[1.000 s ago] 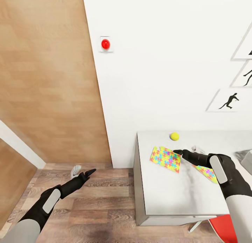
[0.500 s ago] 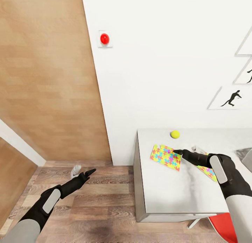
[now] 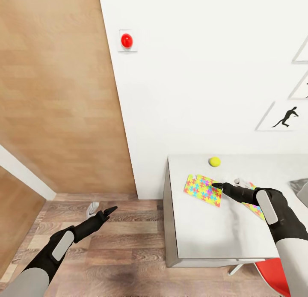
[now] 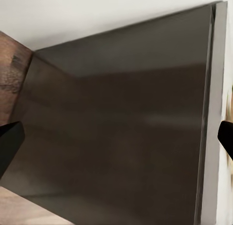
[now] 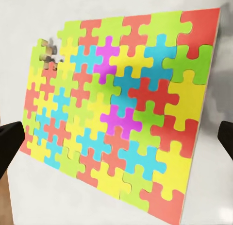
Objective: Put all the toys in the child's room - the three board games (two on the bed and one on the table), the two jigsaw puzzles on the table, and the tennis ball on the table - inside the toy box on the table in the child's room.
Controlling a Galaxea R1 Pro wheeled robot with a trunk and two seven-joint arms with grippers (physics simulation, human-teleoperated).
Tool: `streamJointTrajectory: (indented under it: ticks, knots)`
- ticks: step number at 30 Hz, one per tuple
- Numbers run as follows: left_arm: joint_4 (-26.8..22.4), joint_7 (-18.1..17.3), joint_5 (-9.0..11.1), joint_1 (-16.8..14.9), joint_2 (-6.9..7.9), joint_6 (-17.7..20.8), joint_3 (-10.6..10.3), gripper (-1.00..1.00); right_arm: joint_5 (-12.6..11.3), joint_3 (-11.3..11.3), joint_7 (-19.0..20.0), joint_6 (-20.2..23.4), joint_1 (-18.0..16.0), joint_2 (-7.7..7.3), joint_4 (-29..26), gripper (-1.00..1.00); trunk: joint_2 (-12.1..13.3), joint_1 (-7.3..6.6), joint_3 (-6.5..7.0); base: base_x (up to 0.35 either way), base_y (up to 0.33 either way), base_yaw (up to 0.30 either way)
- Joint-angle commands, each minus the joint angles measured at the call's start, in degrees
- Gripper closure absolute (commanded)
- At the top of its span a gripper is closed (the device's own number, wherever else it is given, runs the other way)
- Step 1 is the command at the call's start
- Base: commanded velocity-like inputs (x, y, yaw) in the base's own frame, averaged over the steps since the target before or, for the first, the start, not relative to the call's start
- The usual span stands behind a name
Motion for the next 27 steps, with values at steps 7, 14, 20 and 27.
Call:
streamJointTrajectory:
  ticks: [7,14,20,27]
  knots:
    - [0.0,-0.1,0.3,0.0,-0.01,0.5,0.1,-1.0,0.4,-0.1,0.5,0.3,0.0,0.01,0.0,-1.0,-0.1,0.03,-0.45,0.0,0.0,0.007]
    - [0.0,-0.1,0.3,0.0,-0.01,0.5,0.1,-1.0,0.4,-0.1,0.5,0.2,0.0,0.03,0.0,-1.0,-0.1,0.03,-0.58,0.0,0.0,0.002]
    - [0.0,-0.1,0.3,0.0,-0.01,0.5,0.1,-1.0,0.4,-0.1,0.5,0.3,0.0,0.04,0.0,-1.0,-0.1,0.03,-0.62,0.0,0.0,0.0]
    - [0.0,-0.1,0.3,0.0,-0.01,0.5,0.1,-1.0,0.4,-0.1,0.5,0.3,0.0,0.05,0.0,-1.0,-0.1,0.03,-0.64,0.0,0.0,0.0]
